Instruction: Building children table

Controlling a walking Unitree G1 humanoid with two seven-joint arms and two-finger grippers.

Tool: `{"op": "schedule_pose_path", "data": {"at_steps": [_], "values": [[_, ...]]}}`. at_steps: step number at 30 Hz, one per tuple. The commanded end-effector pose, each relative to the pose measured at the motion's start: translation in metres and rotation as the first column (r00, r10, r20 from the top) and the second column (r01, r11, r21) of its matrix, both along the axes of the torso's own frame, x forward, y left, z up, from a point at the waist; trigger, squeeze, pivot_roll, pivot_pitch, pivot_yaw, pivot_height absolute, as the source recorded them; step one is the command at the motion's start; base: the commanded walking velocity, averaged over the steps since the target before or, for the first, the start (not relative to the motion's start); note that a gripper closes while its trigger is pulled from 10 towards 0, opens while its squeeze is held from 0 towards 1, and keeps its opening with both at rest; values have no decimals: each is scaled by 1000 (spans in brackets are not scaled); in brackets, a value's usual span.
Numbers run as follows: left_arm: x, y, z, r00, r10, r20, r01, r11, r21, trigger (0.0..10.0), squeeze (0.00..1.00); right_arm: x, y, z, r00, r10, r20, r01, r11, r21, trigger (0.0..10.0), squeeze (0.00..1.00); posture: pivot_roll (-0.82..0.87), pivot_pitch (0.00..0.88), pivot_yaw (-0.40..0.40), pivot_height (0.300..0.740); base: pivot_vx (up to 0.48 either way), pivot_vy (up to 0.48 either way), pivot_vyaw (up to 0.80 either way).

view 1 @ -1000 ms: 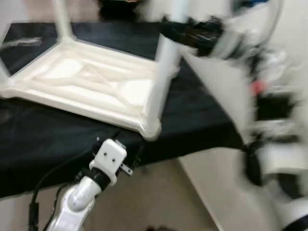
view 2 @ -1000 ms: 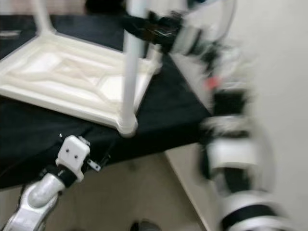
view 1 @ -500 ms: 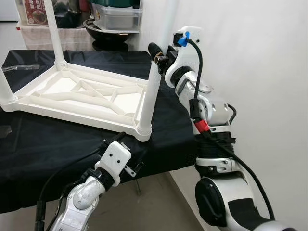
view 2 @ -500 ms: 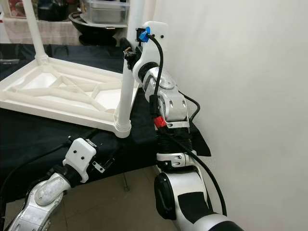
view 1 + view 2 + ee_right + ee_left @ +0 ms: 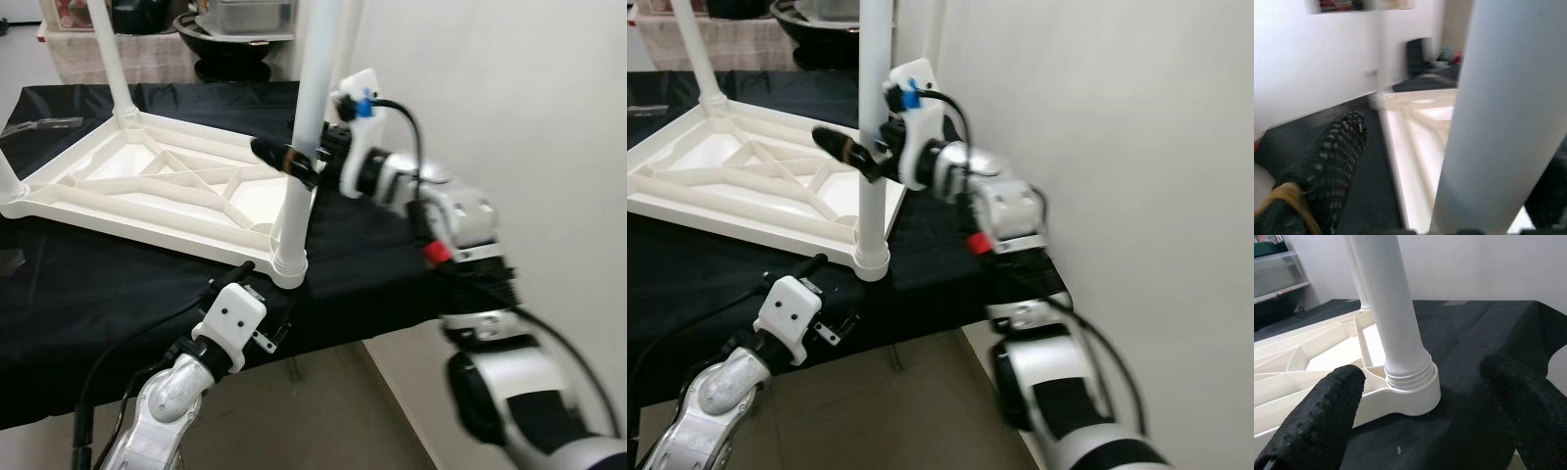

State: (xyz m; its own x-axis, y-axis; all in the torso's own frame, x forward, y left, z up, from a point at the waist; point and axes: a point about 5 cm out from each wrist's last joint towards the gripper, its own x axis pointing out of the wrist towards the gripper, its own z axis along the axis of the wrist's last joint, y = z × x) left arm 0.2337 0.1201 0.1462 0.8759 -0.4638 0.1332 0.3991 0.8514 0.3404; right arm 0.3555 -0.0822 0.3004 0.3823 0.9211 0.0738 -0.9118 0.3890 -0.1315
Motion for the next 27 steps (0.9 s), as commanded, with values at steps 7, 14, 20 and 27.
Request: {"op": "schedule_pose_path", "data": {"at_steps": [7,14,20,27], "values": [[-10,-2,3,1000,-16,-8,16,1000,-2,10000,0,-15,-2,-8,930,365,-41,-368,926,-85,10000,357,39,138,-148,740,0,0,0],[-16,-3,4,1000,-16,-14,16,1000,-5,10000,0,-9,-10,-1,883,466,-61,-470,878,-87,0,0,42,157,-145,740,0,0,0],[-19,-5,5,1000,-17,-21,17,1000,-7,10000,0,-9,-17,0,836,542,-84,-548,832,-84,0,0,37,160,-142,740,0,0,0],[-18,-6,4,999,-18,-28,18,1000,-7,10000,0,-5,-14,-2,885,460,-74,-464,885,-40,0,0,32,147,-147,740,0,0,0]]}}
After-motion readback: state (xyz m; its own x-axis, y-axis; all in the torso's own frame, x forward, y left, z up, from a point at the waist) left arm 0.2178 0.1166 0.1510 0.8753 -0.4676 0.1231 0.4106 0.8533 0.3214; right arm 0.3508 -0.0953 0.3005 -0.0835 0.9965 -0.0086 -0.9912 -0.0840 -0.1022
